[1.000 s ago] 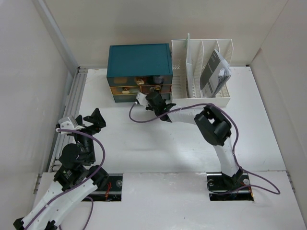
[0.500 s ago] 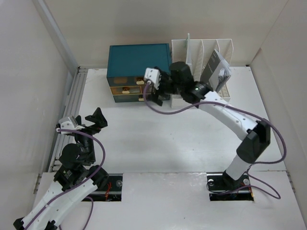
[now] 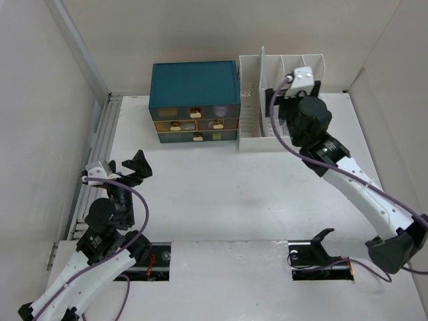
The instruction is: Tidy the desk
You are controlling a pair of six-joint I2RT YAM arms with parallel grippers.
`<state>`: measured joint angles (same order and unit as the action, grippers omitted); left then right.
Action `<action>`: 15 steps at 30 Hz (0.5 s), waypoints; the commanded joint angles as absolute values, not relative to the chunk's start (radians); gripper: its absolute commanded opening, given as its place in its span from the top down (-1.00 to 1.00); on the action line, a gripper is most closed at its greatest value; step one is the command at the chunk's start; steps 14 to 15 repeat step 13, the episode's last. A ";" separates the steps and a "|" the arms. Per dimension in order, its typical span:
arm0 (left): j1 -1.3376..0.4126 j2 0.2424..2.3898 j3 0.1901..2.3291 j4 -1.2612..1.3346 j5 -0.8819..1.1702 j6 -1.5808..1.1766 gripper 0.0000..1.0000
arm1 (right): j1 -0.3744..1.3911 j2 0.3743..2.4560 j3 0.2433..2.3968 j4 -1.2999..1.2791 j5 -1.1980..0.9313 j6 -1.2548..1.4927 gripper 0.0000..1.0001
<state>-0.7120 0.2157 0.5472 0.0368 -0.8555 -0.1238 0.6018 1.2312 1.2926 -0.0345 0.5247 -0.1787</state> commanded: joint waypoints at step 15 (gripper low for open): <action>-0.716 0.270 0.554 0.071 -0.815 -0.112 -1.00 | 0.216 1.012 0.999 0.103 0.267 -0.086 -0.99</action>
